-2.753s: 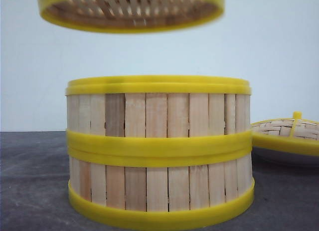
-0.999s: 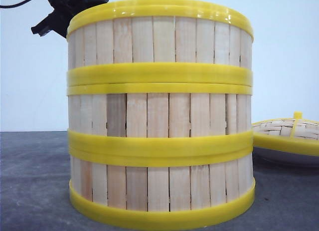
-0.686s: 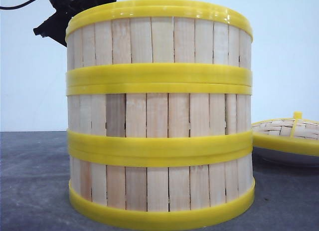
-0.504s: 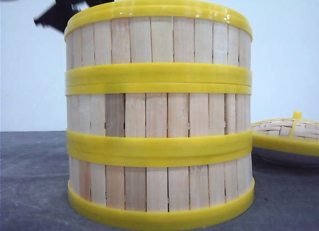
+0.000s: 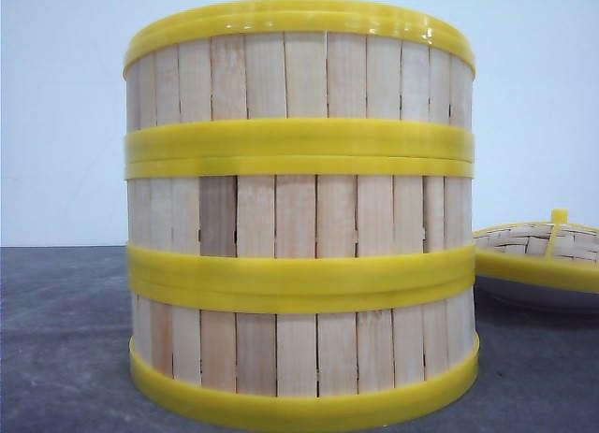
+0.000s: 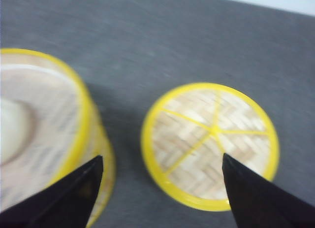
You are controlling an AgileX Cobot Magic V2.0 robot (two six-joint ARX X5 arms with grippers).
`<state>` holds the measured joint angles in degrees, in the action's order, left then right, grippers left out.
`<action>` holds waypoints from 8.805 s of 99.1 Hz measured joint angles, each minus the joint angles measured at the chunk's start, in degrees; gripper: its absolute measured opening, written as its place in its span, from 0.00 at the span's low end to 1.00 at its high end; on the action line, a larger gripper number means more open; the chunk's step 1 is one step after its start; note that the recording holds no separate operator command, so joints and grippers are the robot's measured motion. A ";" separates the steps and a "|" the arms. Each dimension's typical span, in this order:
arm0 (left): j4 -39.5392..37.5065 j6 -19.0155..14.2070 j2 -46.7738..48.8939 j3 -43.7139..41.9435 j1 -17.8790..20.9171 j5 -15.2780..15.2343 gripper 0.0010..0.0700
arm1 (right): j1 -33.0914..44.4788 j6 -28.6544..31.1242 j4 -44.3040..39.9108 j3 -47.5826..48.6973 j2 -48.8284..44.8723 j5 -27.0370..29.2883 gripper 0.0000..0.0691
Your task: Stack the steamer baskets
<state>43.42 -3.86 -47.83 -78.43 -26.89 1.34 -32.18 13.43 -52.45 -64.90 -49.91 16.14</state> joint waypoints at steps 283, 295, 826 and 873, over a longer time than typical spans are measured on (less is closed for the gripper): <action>7.02 -6.03 31.10 26.84 -0.61 1.60 0.42 | 20.33 -8.94 -10.56 -29.88 -29.75 -23.12 0.08; 7.02 -6.03 31.10 26.84 -0.61 1.60 0.42 | 15.37 -10.10 -14.88 -34.56 -29.75 -26.60 0.08; -4.83 0.24 31.65 36.63 11.08 4.52 0.03 | -21.94 0.37 0.46 3.89 20.85 9.35 0.01; -28.04 0.46 41.97 65.20 26.01 2.45 0.03 | -21.94 0.37 0.44 3.89 20.85 9.35 0.01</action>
<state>15.38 -3.40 -5.87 -13.23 -0.89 3.79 -54.13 13.80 -52.01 -61.01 -29.06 25.50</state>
